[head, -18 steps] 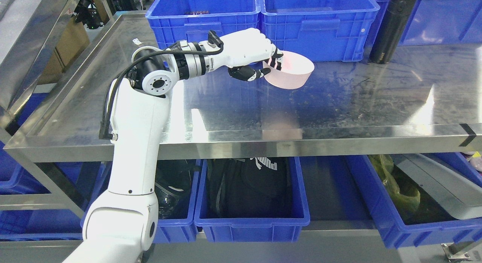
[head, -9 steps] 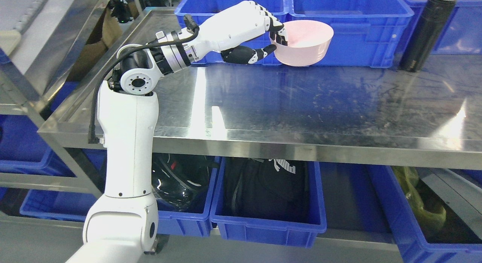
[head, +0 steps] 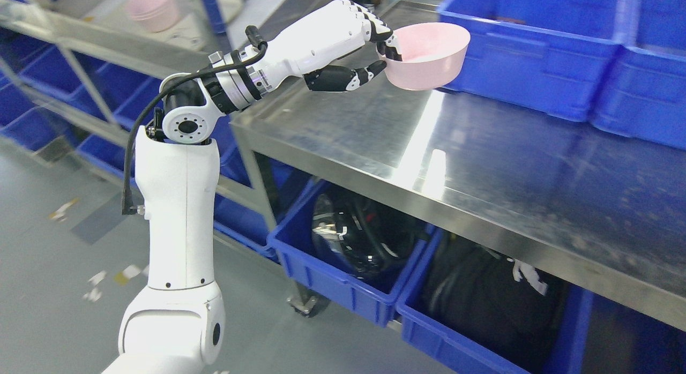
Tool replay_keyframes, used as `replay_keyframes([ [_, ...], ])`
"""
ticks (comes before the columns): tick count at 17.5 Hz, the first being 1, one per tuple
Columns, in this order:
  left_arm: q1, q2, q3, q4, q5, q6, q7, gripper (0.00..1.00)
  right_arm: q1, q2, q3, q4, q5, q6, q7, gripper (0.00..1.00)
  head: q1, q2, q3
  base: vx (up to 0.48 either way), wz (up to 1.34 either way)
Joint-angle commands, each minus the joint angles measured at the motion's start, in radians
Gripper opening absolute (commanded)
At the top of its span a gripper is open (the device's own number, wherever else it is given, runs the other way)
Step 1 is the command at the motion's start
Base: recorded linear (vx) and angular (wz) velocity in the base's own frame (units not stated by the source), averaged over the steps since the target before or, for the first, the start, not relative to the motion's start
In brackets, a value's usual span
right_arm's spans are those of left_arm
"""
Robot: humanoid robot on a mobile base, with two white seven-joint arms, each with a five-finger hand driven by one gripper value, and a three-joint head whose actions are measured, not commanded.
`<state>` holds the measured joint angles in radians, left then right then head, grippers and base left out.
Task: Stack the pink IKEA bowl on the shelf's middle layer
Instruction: 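Hold the pink bowl aloft in the left hand while driving to the other shelf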
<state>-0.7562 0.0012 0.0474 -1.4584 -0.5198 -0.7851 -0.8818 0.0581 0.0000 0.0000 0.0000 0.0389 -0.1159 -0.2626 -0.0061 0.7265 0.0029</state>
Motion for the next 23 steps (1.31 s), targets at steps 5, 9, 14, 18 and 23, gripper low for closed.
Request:
replay_keyframes([
  [5, 0.009, 0.016, 0.022, -0.022, 0.009, 0.000, 0.003, 0.00, 0.000, -0.017, 0.003, -0.017, 0.001, 0.001, 0.000, 1.00, 0.0000, 0.000, 0.000, 0.029, 1.30],
  [9, 0.009, 0.016, 0.025, -0.022, 0.014, 0.000, 0.004, 0.01, 0.000, -0.017, 0.005, -0.017, -0.001, 0.001, 0.000, 1.00, 0.0000, 0.000, 0.000, 0.052, 1.29],
  [14, 0.009, 0.016, 0.049, -0.026, 0.018, 0.000, 0.010, 0.01, 0.000, -0.017, 0.003, -0.017, 0.001, 0.001, 0.000, 1.00, 0.0000, 0.001, 0.000, 0.066, 0.95],
  [18, 0.009, 0.016, 0.052, -0.031, 0.020, 0.000, 0.010, 0.01, 0.000, -0.017, 0.003, -0.017, 0.001, 0.001, 0.000, 1.00, 0.0000, 0.001, 0.000, 0.098, 0.59],
  [23, 0.009, 0.016, 0.054, -0.065, 0.021, 0.000, 0.010, 0.01, 0.000, -0.017, 0.003, -0.017, 0.001, 0.001, 0.000, 1.00, 0.0000, 0.001, 0.000, 0.179, 0.41],
])
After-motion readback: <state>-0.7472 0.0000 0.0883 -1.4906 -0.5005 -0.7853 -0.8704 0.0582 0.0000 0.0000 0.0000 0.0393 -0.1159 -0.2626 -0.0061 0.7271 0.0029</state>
